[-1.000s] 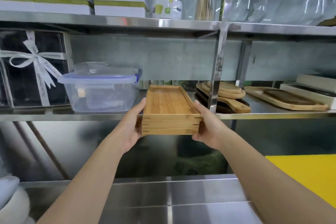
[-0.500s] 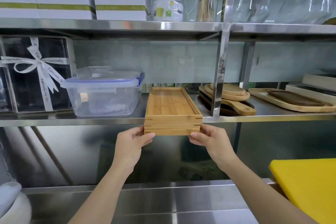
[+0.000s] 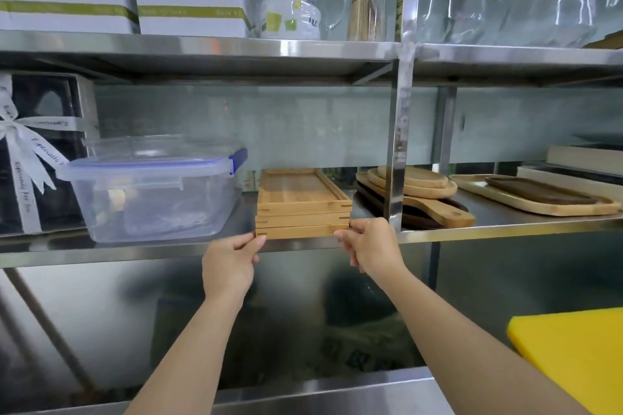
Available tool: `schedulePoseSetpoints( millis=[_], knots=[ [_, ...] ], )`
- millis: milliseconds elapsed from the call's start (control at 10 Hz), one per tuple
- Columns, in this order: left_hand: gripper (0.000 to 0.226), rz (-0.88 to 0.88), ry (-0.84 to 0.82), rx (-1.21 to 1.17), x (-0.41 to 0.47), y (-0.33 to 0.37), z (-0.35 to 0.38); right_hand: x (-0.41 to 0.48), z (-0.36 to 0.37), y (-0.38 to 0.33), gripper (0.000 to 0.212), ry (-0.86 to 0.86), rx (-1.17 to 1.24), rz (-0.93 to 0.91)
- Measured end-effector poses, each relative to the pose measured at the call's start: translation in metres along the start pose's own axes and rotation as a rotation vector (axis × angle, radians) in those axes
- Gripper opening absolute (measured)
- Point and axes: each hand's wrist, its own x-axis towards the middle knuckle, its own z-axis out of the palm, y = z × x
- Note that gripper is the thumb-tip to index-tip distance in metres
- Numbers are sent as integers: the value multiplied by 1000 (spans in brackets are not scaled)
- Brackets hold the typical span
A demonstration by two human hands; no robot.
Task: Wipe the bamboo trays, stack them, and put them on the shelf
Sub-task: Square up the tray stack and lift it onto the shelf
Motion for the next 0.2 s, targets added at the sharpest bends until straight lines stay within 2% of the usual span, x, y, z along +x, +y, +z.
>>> schedulePoseSetpoints(
  millis=[200],
  knots=[
    [20,34,14,59,5,1,5,9,1,7,22,32,-31,-9]
  ],
)
